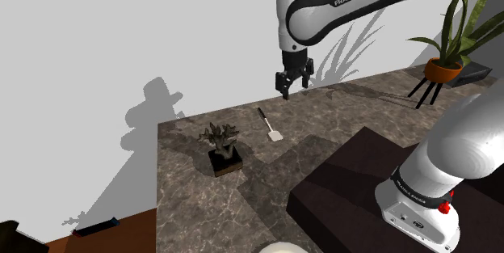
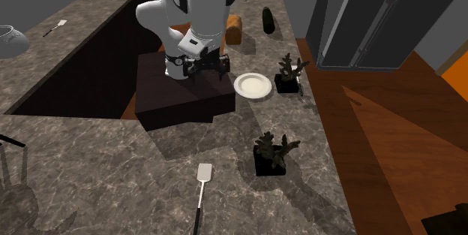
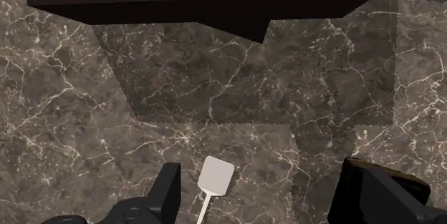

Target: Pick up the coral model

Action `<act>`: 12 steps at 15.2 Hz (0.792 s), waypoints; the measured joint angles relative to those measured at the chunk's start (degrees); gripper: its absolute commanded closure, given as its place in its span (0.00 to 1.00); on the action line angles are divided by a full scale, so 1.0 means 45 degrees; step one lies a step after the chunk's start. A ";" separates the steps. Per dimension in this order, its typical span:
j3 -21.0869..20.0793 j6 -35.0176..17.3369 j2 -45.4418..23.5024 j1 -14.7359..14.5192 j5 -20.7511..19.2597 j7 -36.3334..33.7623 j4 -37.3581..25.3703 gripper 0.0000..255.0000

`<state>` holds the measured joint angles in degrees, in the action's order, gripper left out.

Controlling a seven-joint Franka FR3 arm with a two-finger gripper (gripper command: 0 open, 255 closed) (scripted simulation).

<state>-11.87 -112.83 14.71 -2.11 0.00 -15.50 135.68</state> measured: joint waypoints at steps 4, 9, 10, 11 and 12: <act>-0.0380 -0.0892 -0.1899 -0.0118 -0.0181 -0.0775 -0.1070 0.00; -0.0686 -0.1763 -0.4450 -0.0372 -0.0659 -0.1789 -0.2781 0.00; -0.0739 -0.1856 -0.4878 -0.0465 -0.0745 -0.2010 -0.3116 0.00; -0.0758 -0.1996 -0.5226 -0.0524 -0.0821 -0.2151 -0.3335 0.00; -0.0788 -0.2123 -0.5824 -0.0644 -0.0972 -0.2393 -0.3822 0.00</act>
<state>-15.41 -122.39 -11.49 -5.01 -4.38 -26.27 118.48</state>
